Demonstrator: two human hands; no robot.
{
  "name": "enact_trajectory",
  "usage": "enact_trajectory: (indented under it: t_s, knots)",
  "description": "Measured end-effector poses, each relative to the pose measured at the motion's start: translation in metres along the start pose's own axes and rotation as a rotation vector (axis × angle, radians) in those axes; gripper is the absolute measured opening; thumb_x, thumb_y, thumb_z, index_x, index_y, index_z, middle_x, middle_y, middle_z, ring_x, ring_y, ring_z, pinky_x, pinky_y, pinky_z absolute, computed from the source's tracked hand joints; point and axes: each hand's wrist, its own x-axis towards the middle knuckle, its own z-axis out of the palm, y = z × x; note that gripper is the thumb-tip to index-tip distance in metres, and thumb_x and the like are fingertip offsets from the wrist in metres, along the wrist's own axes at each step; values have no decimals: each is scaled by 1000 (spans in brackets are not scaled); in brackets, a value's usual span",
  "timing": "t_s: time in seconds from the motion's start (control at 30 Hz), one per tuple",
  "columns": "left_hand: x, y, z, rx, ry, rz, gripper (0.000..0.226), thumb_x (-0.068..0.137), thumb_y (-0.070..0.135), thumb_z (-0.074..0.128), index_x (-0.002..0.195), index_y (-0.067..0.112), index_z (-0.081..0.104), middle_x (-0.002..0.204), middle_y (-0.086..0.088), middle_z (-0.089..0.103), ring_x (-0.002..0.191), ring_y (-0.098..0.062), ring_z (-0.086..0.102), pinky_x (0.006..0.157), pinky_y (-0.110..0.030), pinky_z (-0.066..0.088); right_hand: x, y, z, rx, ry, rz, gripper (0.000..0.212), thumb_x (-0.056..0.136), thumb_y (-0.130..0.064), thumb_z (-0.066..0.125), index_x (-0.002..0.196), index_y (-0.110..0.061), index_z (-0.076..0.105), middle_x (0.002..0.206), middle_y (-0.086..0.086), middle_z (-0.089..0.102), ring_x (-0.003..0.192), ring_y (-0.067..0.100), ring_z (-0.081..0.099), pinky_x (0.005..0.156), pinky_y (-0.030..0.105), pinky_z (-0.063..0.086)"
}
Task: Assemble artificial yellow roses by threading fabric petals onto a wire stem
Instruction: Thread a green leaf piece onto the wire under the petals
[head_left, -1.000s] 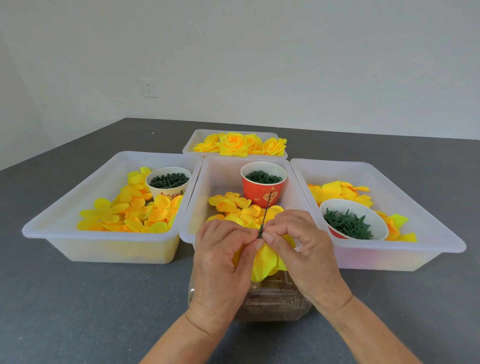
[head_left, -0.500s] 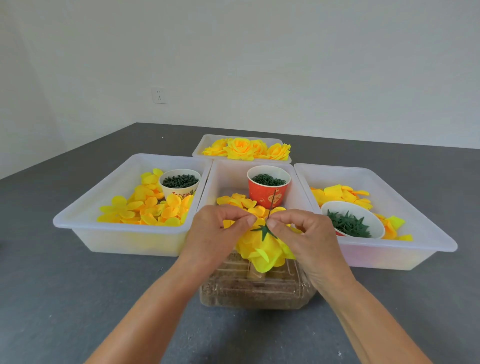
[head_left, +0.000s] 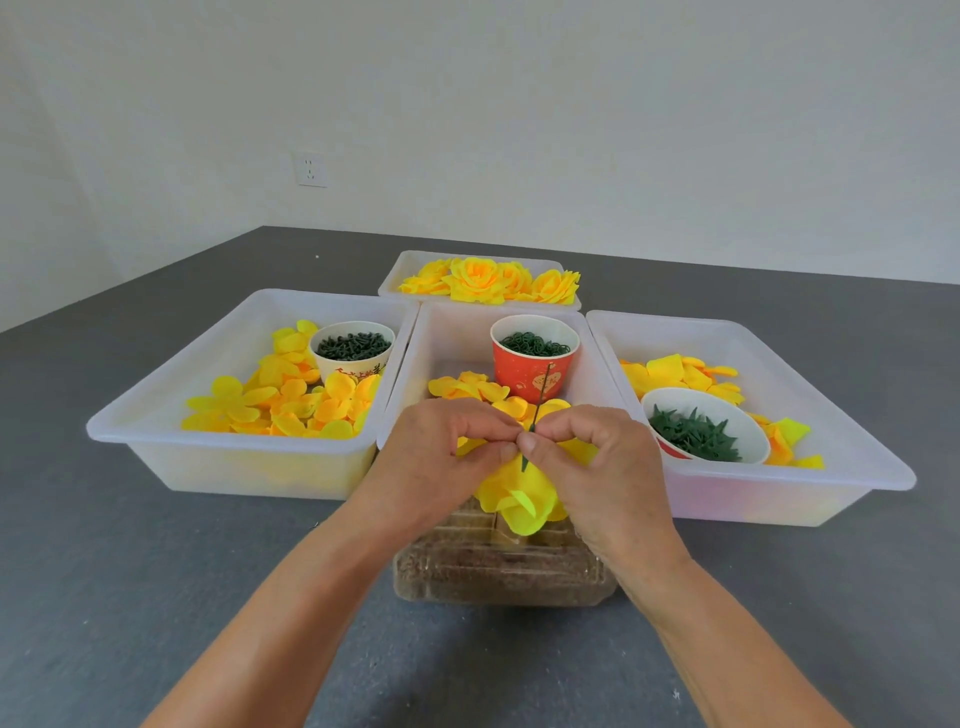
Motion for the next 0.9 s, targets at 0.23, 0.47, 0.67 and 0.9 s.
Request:
enact_trajectory:
  t_s: [0.23, 0.47, 0.67, 0.9]
  knots:
    - [1, -6, 5, 71, 87, 101, 12, 78, 9, 73, 86, 18, 77, 84, 24, 63, 93, 1, 57, 84, -15, 44, -4, 13, 8, 32, 93, -109, 18, 74, -13, 76, 66, -25, 65, 74, -15, 63, 88, 11, 58, 79, 17, 42]
    - [-2, -11, 13, 143, 168, 205, 15, 76, 22, 66, 79, 13, 77, 82, 12, 69, 90, -3, 56, 85, -24, 46, -4, 18, 12, 49, 132, -174, 13, 76, -18, 73, 67, -22, 65, 73, -9, 62, 85, 14, 57, 75, 19, 43]
    - [-2, -7, 7, 113, 103, 124, 12, 81, 15, 70, 82, 26, 77, 83, 17, 72, 89, 2, 58, 84, -20, 44, -5, 12, 6, 4, 80, -106, 16, 76, -18, 75, 67, -28, 67, 76, -14, 63, 89, 5, 56, 78, 17, 42]
    - [15, 13, -9, -154, 41, -52, 10, 77, 21, 74, 79, 31, 74, 83, 12, 73, 84, -1, 66, 81, -27, 52, 3, 2, -5, 298, -148, 70, 37, 77, -4, 71, 69, -39, 74, 76, -12, 73, 78, 5, 66, 76, 29, 50]
